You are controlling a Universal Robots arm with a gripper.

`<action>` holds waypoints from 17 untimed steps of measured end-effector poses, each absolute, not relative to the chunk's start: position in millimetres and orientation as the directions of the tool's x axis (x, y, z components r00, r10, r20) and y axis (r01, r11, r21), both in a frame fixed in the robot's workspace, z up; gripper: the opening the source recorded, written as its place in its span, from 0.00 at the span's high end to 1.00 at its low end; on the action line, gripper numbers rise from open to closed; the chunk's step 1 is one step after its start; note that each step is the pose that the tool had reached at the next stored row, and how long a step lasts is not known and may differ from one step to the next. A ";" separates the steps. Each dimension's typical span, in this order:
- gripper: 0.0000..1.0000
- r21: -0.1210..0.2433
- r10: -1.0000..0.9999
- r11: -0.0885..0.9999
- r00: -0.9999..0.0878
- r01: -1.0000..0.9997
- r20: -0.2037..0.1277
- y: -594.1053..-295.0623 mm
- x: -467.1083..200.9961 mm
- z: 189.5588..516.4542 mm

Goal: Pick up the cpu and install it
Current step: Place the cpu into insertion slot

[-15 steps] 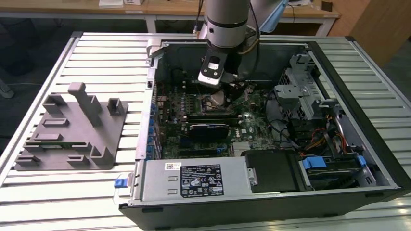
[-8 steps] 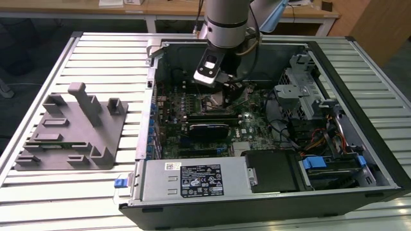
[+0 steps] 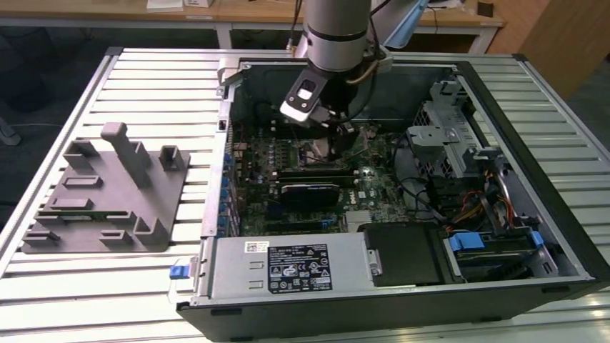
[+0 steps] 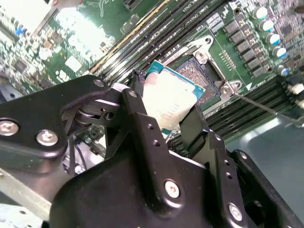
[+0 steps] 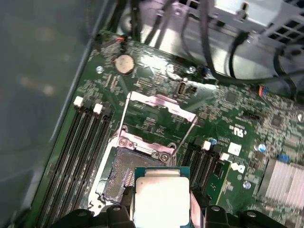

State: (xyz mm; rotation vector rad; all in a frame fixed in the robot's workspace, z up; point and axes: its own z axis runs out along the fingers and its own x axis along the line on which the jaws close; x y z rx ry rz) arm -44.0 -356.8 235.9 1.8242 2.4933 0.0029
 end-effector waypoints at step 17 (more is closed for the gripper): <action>0.46 0.032 0.996 0.080 -0.078 0.996 -0.041 -354.5 -44.0 233.1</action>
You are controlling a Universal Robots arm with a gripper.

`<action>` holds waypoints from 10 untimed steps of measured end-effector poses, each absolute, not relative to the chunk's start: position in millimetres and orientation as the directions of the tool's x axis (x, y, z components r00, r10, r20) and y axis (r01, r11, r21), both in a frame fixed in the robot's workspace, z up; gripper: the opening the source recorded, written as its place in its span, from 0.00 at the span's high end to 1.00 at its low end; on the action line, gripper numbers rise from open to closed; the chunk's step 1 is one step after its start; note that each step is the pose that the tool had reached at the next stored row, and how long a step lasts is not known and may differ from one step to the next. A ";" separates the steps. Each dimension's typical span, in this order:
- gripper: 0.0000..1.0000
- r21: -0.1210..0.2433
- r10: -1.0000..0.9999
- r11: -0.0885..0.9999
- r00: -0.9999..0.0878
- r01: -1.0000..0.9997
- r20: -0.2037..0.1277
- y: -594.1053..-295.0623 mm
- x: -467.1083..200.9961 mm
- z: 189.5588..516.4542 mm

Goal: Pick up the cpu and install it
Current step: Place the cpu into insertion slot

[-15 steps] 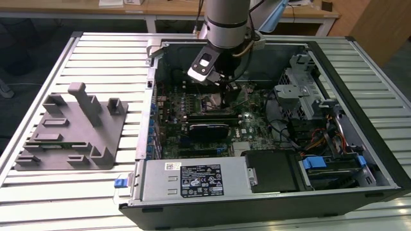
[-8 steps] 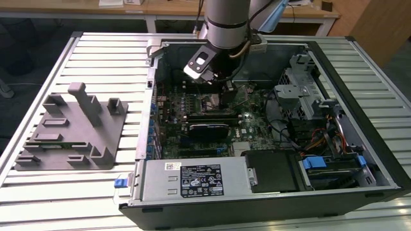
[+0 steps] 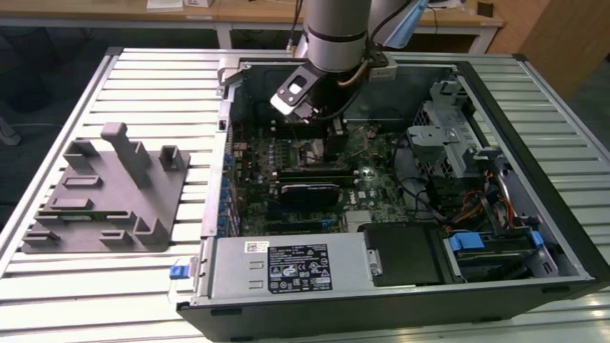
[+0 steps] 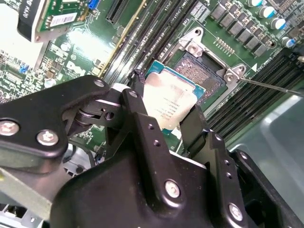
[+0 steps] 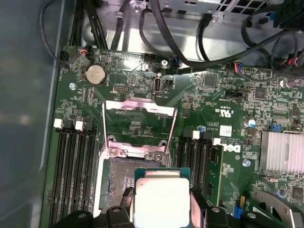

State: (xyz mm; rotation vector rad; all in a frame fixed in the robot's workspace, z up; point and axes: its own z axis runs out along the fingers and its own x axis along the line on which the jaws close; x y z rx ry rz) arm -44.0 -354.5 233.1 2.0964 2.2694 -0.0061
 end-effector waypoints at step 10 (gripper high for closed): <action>0.46 0.033 0.998 0.049 -0.048 0.998 -0.041 -344.8 -44.0 230.6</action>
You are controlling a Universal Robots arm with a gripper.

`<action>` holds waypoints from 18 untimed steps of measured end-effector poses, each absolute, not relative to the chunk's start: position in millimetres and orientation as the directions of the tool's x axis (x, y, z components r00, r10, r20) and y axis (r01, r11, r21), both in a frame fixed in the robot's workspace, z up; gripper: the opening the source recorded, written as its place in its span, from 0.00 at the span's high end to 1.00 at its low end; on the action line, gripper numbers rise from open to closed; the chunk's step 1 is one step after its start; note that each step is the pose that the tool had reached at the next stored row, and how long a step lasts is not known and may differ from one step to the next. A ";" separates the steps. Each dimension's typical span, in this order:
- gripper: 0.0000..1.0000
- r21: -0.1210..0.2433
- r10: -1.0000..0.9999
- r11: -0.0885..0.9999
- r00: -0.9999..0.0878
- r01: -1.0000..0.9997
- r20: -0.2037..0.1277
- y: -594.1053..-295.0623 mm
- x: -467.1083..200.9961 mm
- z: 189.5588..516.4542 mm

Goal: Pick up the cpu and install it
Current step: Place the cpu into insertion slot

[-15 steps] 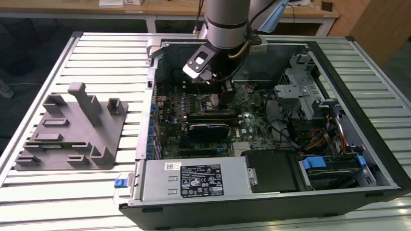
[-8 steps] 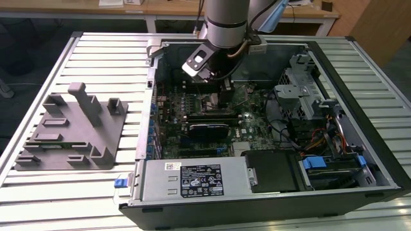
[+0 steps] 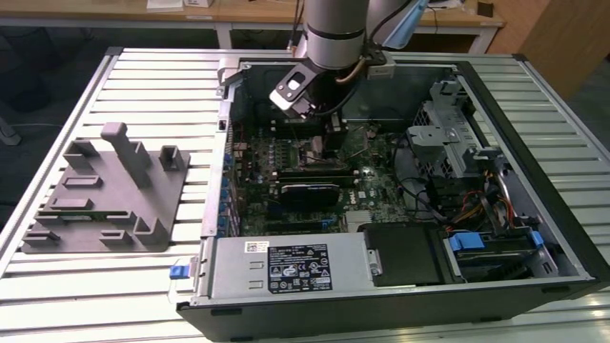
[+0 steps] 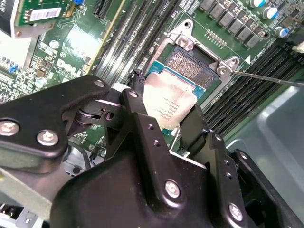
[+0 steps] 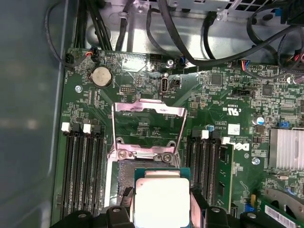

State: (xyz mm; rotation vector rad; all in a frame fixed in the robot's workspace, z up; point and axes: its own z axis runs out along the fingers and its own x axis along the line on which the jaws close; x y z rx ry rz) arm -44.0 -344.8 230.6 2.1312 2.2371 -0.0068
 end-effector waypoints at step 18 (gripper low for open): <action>0.46 0.034 0.999 0.030 -0.028 0.999 -0.041 -336.3 -46.0 214.9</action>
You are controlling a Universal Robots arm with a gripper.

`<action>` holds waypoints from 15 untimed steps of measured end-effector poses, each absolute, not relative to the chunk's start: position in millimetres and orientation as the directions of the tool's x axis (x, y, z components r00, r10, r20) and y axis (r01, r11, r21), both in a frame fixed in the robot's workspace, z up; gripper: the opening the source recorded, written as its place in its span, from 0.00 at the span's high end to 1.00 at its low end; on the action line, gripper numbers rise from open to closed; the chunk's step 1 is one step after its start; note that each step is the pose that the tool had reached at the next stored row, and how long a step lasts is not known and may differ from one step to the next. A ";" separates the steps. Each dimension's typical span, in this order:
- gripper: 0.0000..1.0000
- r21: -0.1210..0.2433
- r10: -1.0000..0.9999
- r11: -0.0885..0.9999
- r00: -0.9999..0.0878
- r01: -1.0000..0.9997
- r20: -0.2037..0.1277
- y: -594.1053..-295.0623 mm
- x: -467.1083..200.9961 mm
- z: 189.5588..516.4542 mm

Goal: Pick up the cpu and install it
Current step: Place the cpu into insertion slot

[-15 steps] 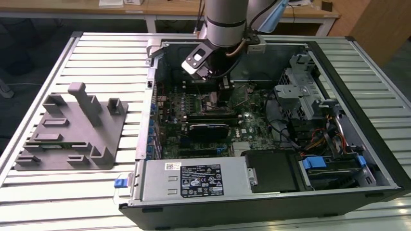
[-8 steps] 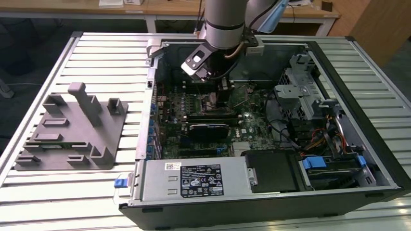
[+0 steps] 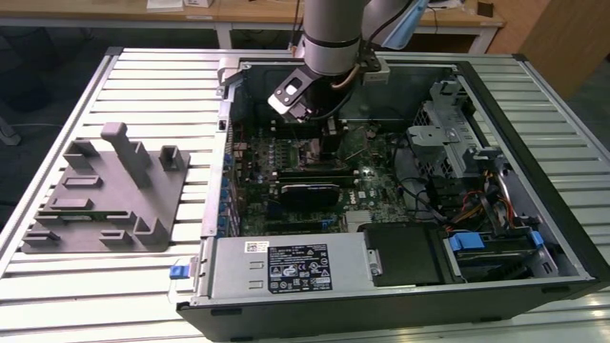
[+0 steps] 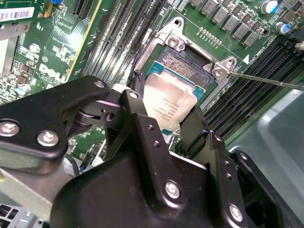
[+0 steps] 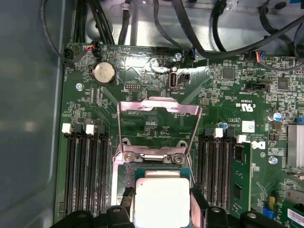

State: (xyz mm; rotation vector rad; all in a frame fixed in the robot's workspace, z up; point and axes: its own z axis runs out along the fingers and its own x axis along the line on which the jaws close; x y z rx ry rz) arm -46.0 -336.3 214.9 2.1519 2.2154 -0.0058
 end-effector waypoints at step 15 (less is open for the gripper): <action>0.46 0.034 0.999 0.030 -0.028 0.999 -0.040 -333.6 -47.4 207.6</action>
